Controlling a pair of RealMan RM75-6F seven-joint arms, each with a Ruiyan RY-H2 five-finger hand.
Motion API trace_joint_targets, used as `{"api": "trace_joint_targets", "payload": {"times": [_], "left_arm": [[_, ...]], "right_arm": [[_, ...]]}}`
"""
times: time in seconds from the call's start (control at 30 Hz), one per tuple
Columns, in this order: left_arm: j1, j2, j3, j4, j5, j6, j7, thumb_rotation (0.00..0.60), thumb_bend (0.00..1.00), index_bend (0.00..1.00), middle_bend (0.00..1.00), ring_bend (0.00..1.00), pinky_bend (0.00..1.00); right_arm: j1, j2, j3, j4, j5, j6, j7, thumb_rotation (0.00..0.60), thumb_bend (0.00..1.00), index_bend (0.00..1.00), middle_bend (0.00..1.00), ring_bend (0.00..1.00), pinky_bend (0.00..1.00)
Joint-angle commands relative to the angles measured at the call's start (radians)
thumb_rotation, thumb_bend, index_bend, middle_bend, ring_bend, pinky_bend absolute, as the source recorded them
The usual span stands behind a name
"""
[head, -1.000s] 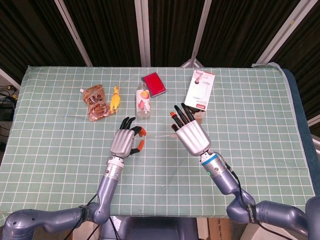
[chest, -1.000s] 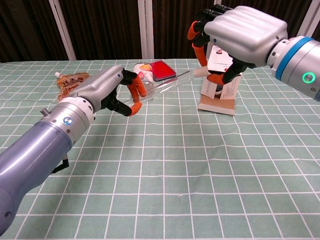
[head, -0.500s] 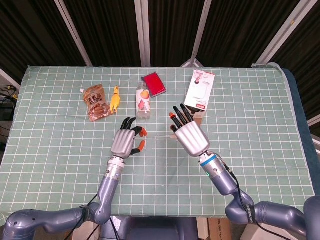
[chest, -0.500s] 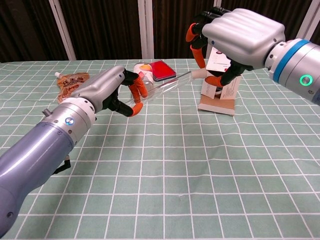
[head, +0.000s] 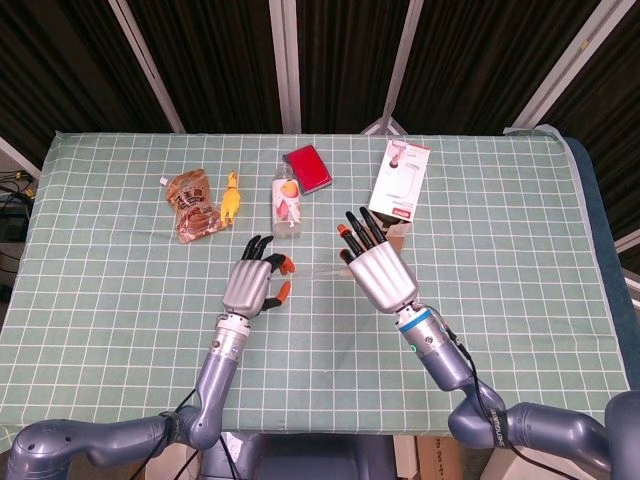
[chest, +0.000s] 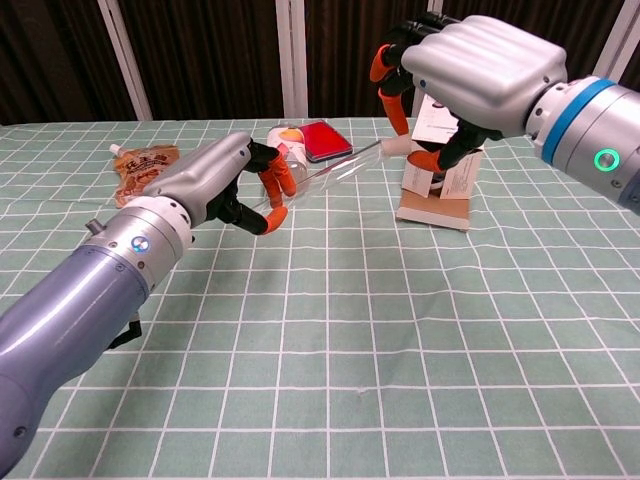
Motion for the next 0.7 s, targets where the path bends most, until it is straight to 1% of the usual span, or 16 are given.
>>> {"api": "trace_joint_targets", "payload": {"times": [0.03,0.7], "left_arm": [[0.000,-0.001,-0.002,-0.001,-0.001,0.000,0.001,0.600,0.71,0.50,0.50,0.10,0.00],[0.001,-0.008,-0.004,-0.011,-0.005,0.000,0.014,0.600,0.71,0.50,0.50,0.10,0.00]], "right_arm": [[-0.001,-0.001,-0.001,0.000,0.000,0.001,-0.002,0.600,0.36,0.58,0.22,0.02,0.00],[-0.004,-0.014,-0.006,0.008,-0.009,0.015,-0.005,0.600,0.36,0.58,0.22,0.02,0.00]]}}
